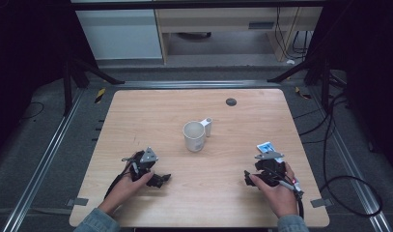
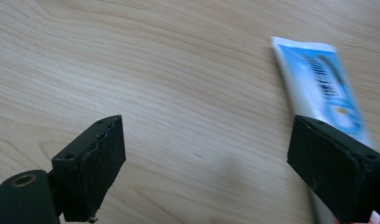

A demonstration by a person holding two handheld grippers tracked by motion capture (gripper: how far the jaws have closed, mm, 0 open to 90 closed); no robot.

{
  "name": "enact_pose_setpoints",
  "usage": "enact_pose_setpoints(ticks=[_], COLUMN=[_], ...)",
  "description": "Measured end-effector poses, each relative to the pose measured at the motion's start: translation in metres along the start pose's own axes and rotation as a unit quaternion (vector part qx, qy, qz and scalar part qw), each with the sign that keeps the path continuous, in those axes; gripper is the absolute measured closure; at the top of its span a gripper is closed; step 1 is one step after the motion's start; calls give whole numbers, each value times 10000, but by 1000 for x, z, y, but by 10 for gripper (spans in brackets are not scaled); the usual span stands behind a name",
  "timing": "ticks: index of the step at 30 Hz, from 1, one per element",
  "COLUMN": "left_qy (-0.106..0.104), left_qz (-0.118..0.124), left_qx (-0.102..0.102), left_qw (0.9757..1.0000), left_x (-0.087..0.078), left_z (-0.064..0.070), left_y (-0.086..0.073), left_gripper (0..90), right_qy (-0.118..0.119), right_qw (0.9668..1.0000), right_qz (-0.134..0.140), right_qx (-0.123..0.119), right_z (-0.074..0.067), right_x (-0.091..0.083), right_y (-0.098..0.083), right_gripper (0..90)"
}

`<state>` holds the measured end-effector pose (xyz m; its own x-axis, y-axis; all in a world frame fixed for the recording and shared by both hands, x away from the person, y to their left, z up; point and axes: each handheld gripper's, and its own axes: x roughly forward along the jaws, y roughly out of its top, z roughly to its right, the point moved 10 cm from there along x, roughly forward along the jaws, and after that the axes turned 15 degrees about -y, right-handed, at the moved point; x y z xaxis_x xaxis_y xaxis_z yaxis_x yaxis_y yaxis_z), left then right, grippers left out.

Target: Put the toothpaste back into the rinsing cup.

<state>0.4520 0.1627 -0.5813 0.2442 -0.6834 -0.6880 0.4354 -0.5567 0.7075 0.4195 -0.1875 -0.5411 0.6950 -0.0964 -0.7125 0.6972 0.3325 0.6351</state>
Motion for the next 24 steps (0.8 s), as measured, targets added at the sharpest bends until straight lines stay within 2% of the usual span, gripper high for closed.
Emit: enact_pose_setpoints(ticks=[5,7,8,9,11,13,15,24], left_qy=[-1,0,0,1,2,3,5,18], left_qz=[-1,-2,-2,-3,-3,-3,-3,1], left_qx=[0,1,1,1,-1,-1,-3,-22], left_qw=[10000,10000,10000,10000,10000,10000,10000,10000], left_x=[0,0,0,0,0,0,0,0], left_z=[0,0,0,0,0,0,0,0], left_y=[0,0,0,0,0,0,0,0], left_gripper=[0,0,0,0,0,0,0,0], right_qy=[-134,-163,-163,-159,-213,-230,-202,-207], right_qw=[9992,9982,9982,9975,9968,9964,9947,9926], right_qz=[-332,-556,-556,-659,-729,-759,-939,-1101], right_qx=[-192,-184,-184,-177,-259,-285,-378,-461], right_z=[27,45,45,56,64,68,77,87], right_x=[-9,-8,-8,-6,-4,-3,1,1], right_y=[-2,-2,-2,2,4,6,11,24], right_gripper=[143,156,156,177,196,203,213,256])
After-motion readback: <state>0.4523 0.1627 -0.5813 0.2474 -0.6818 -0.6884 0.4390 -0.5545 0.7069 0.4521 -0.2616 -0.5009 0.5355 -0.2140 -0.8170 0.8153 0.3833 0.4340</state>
